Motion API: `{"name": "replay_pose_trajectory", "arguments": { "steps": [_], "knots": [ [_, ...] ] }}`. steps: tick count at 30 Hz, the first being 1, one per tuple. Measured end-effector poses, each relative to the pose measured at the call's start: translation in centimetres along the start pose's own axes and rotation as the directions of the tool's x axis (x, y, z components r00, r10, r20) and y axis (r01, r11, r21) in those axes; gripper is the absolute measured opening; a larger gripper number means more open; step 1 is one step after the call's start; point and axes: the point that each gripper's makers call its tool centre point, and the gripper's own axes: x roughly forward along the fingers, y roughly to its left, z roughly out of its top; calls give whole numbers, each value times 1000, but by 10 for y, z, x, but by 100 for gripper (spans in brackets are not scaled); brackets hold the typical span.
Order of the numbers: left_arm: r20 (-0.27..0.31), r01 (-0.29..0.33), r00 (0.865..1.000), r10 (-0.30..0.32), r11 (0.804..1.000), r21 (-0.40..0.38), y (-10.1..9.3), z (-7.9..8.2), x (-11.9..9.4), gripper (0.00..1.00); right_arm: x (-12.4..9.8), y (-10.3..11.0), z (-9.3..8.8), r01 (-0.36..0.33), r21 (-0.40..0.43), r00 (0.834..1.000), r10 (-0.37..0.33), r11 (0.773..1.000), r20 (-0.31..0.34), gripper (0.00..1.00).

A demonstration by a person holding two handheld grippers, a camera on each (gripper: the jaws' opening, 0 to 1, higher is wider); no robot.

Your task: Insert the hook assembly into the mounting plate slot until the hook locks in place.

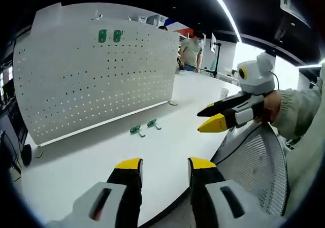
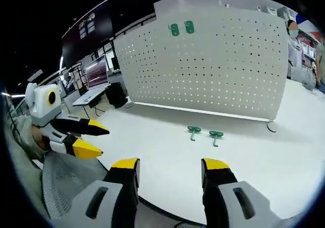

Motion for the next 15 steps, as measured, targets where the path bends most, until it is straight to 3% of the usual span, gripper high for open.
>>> {"name": "replay_pose_trajectory", "arguments": {
  "steps": [7, 15],
  "knots": [
    [-16, 15, 1000, -15, 1000, 15, 0, 4, 5, 38, -1, 1, 1, -5, 8, 1000, 5, 1000, 6, 47],
    [-17, 12, 1000, -10, 998, 66, 13, 20, 14, 37, -3, 0, 3, -7, 19, 1000, 7, 1000, 16, 46]
  ]
}}
